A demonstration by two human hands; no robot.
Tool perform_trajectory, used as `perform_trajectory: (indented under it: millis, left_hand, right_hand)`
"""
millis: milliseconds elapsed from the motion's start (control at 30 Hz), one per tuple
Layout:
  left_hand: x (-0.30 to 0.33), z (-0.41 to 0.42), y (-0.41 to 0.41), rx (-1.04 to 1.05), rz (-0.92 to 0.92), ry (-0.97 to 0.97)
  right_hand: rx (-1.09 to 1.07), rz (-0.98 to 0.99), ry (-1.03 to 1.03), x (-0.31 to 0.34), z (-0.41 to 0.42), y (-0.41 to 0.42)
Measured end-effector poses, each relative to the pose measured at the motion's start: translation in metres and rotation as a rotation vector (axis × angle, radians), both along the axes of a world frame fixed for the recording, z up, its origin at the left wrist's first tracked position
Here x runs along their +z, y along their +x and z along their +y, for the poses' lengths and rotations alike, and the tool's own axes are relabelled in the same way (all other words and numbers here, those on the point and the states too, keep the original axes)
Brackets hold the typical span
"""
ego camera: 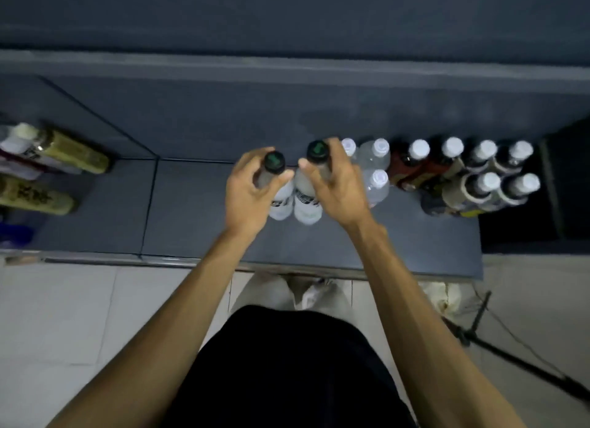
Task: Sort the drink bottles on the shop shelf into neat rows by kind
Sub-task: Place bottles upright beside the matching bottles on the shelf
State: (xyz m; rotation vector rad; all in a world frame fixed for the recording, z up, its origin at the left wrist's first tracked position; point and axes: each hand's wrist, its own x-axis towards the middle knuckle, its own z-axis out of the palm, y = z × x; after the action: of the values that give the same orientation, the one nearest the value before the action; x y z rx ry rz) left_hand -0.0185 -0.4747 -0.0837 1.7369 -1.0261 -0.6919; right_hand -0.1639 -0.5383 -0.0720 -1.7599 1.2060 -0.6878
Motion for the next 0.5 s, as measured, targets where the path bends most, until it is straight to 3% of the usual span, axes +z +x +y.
perform_trajectory:
  millis: [100, 233, 500]
  left_hand:
    - [-0.010, -0.011, 0.005, 0.084, -0.132, -0.026]
    - [-0.017, -0.034, 0.010, 0.105, -0.112, 0.047]
    - [-0.030, -0.066, 0.011, 0.061, -0.199, 0.234]
  right_hand:
    - [0.068, 0.059, -0.100, 0.000, -0.017, 0.010]
    - [0.030, 0.441, -0.331, -0.010, -0.040, 0.013]
    - [-0.015, 0.782, -0.303, -0.023, -0.069, 0.026]
